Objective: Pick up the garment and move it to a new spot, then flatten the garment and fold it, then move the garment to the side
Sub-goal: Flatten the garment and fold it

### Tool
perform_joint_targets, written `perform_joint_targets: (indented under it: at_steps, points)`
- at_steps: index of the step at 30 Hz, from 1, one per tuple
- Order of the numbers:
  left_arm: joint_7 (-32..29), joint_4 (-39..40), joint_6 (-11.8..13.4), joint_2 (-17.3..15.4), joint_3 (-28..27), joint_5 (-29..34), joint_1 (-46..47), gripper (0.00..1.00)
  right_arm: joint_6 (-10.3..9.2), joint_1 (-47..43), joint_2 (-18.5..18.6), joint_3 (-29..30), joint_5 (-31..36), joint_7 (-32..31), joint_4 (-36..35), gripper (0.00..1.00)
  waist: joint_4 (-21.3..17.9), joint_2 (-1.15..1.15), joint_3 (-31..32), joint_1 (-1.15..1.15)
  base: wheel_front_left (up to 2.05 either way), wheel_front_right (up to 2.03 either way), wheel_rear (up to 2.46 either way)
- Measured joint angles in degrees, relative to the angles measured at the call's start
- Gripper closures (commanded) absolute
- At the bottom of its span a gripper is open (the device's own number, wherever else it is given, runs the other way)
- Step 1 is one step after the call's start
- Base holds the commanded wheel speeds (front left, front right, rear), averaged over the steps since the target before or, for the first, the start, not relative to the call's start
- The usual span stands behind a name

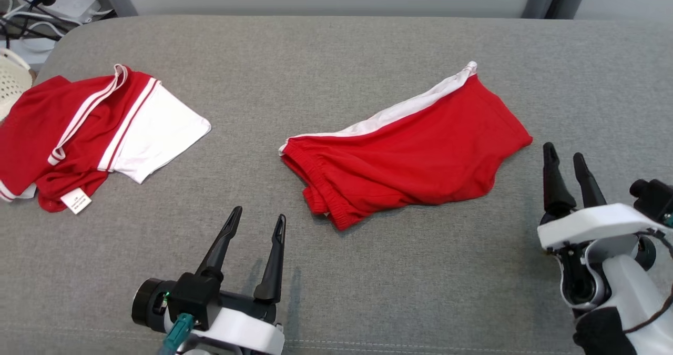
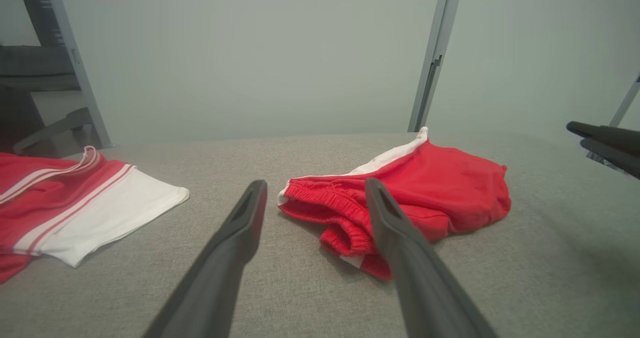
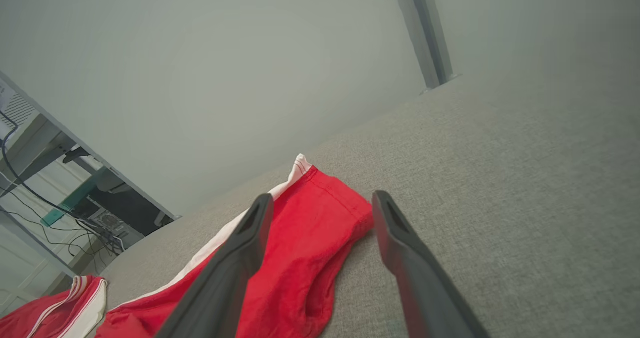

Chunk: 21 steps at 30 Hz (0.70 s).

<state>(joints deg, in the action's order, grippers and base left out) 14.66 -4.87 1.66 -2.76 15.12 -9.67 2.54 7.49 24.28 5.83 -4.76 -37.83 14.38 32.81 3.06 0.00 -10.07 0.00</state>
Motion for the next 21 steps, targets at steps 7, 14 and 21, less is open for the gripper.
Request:
perform_joint_targets:
  at_steps: [7, 14, 21]
  points:
    - [0.00, 0.18, 0.93, 0.01, 1.51, -0.57, 2.07, 0.00, -0.01, 8.29, 2.01, 0.44, -5.70, -3.23, 14.17, 0.00, 2.81, 0.00, -1.77, 0.00, 0.00, 0.00, 0.00]
    - [0.00, -0.02, 1.26, 0.04, 2.04, -2.78, 2.88, 0.00, -0.01, 16.87, 2.88, 1.10, -13.95, -10.39, 22.69, 0.00, 5.08, 0.00, -4.44, 0.00, 0.00, 0.00, 0.00]
    - [0.00, -0.37, 1.26, 0.12, 2.64, -3.47, 4.81, 0.00, -0.01, 22.24, 4.24, 3.70, -21.92, -19.13, 29.26, 0.00, 6.38, 0.00, -6.33, 0.00, 0.00, 0.00, 0.00]
